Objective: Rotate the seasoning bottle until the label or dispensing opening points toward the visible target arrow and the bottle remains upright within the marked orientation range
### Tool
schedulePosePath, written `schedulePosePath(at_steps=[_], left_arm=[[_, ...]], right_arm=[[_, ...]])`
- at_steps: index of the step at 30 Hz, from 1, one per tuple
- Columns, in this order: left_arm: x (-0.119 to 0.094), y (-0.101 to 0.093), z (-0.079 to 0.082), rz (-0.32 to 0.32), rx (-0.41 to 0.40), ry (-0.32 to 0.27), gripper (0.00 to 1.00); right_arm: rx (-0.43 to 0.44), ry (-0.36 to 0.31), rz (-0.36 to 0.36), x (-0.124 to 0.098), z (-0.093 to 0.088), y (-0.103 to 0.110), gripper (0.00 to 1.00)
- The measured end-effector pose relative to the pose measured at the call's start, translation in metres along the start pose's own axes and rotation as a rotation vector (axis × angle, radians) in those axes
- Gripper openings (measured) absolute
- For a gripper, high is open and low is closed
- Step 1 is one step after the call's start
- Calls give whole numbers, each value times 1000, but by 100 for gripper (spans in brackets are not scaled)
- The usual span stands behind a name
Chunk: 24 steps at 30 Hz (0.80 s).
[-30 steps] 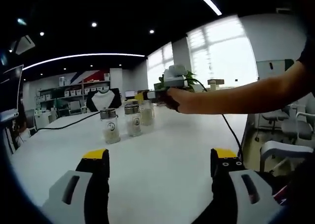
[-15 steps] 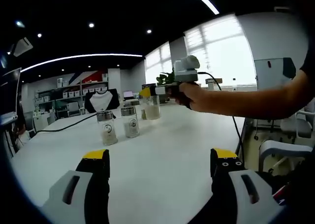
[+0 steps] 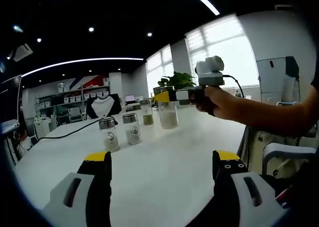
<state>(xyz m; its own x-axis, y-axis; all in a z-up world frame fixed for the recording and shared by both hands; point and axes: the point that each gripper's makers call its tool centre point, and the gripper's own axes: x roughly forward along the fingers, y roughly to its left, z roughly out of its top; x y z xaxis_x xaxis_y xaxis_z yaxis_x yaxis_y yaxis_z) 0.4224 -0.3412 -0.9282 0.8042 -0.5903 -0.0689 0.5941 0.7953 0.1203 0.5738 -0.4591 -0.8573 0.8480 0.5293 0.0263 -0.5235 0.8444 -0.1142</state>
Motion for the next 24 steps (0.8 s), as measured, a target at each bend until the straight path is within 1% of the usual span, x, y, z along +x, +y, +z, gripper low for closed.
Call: schedulePosePath(at_steps=[2, 4, 7, 10, 11, 15, 17, 20, 24], left_arm=[[0, -4, 2, -6, 6, -4, 88], [0, -8, 3, -13, 8, -10, 88], [0, -13, 5, -20, 13, -14, 88], [0, -14, 8, -25, 9, -27, 88], [0, -15, 8, -28, 9, -28, 88], [0, -18, 7, -41, 5, -29, 87], [0, -19, 7, -46, 1, -31, 86], [-1, -20, 11, -49, -2, -58, 84], [-1, -23, 10, -62, 0, -62, 76]], right_arm=[[-5, -10, 5, -8, 2, 5, 39], [18, -21, 24, -19, 6, 14, 39], [49, -32, 40, -31, 10, 20, 39], [58, -37, 40, -40, 12, 25, 39], [54, -30, 46, -43, 11, 29, 39], [38, -25, 50, -52, 8, 38, 39], [47, -22, 52, -56, 7, 42, 39], [52, -16, 68, -60, 5, 52, 39], [65, -4, 96, -61, 1, 68, 39]])
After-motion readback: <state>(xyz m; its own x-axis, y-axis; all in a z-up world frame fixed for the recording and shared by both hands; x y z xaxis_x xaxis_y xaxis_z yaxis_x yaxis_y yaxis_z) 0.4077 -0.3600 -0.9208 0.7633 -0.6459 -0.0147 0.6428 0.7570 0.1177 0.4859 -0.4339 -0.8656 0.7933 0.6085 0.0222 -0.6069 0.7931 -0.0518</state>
